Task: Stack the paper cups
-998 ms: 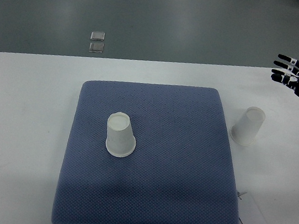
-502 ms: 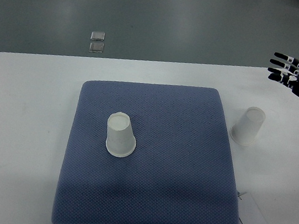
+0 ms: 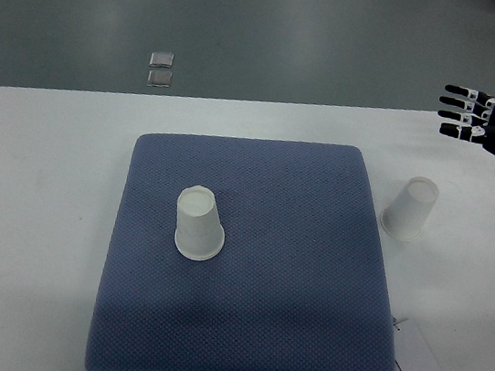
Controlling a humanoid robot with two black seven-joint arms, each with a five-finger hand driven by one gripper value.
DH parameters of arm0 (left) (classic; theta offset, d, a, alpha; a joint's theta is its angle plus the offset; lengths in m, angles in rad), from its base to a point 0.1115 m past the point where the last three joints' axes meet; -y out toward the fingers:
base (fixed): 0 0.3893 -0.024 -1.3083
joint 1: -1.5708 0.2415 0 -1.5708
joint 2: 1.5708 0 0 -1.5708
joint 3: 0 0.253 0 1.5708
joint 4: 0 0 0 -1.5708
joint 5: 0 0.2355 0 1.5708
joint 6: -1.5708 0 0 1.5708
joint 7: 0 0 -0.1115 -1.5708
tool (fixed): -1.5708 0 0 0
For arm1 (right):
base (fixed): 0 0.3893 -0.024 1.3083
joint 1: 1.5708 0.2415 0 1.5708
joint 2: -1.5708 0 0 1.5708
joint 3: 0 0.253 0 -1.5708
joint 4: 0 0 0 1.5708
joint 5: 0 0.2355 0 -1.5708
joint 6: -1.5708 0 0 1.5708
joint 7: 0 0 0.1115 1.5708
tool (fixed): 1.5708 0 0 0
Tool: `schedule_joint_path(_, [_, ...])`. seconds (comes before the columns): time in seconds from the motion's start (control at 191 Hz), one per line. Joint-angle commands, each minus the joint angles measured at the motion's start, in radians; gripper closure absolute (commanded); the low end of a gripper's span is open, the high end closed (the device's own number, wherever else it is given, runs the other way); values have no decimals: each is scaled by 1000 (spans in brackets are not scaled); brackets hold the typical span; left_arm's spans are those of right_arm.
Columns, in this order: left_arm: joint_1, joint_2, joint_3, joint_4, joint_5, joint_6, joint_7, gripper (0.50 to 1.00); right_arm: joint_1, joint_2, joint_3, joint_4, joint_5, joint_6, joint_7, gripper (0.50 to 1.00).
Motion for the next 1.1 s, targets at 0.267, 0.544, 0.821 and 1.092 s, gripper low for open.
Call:
schedule_joint_path(0.267, [0, 0, 0, 0, 0, 0, -2, 500, 10, -39, -3, 168, -518, -128, 104, 564])
schedule_joint_path(0.544, [0, 0, 0, 0, 0, 0, 0, 500, -2, -43, -50, 243, -883, -294, 164, 566])
schedule_joint_path(0.821, [0, 0, 0, 0, 0, 0, 0, 500, -5, -46, -113, 241, -967, -335, 179, 568])
schedule_joint_path(1.092, [0, 0, 0, 0, 0, 0, 0, 500, -13, -45, -145, 229, -1003, -388, 179, 583])
